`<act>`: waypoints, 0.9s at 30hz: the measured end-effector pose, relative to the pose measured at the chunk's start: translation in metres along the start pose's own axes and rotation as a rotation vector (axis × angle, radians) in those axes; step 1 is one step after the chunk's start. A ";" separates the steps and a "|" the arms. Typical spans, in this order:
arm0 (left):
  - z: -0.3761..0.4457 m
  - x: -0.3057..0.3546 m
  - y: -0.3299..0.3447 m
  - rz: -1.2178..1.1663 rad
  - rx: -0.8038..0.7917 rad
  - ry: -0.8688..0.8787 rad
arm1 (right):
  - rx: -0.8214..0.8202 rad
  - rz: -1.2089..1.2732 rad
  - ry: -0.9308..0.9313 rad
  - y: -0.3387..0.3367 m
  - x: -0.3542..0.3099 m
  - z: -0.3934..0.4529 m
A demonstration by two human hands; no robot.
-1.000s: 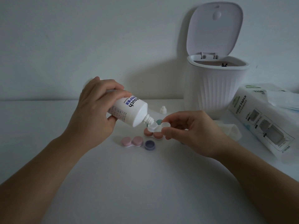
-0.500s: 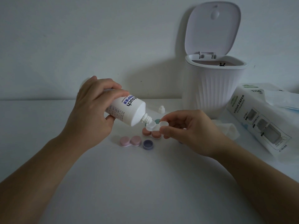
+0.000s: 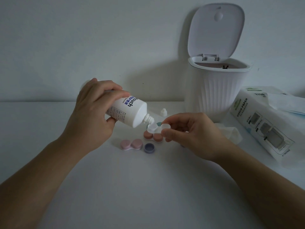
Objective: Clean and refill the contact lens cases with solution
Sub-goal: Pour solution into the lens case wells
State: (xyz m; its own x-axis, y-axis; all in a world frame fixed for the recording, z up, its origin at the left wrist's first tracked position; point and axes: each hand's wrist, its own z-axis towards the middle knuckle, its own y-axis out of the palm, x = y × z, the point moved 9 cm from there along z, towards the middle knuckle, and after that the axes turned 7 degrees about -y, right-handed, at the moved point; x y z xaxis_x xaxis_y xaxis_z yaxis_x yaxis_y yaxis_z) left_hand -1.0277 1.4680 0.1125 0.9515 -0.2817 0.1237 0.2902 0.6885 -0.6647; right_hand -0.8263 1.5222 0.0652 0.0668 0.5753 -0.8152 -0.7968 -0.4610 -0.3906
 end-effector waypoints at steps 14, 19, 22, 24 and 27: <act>-0.001 0.005 0.001 -0.005 0.014 0.014 | 0.010 -0.007 0.012 -0.002 -0.002 -0.001; 0.000 0.004 0.000 -0.003 0.031 0.026 | 0.008 -0.023 0.022 -0.002 -0.001 0.000; 0.000 0.002 0.001 -0.006 0.030 0.022 | 0.012 -0.016 0.023 -0.003 -0.002 -0.001; 0.000 0.001 0.001 -0.013 0.034 0.008 | 0.022 -0.001 0.029 -0.004 -0.002 -0.001; -0.001 -0.001 -0.001 -0.045 0.047 -0.023 | 0.046 -0.009 0.037 -0.006 -0.001 -0.001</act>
State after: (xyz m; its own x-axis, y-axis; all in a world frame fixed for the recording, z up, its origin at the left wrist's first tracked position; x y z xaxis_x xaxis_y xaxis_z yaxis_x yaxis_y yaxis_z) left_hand -1.0294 1.4667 0.1126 0.9394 -0.2979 0.1697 0.3366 0.7066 -0.6224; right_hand -0.8212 1.5233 0.0682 0.0957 0.5535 -0.8273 -0.8229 -0.4237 -0.3786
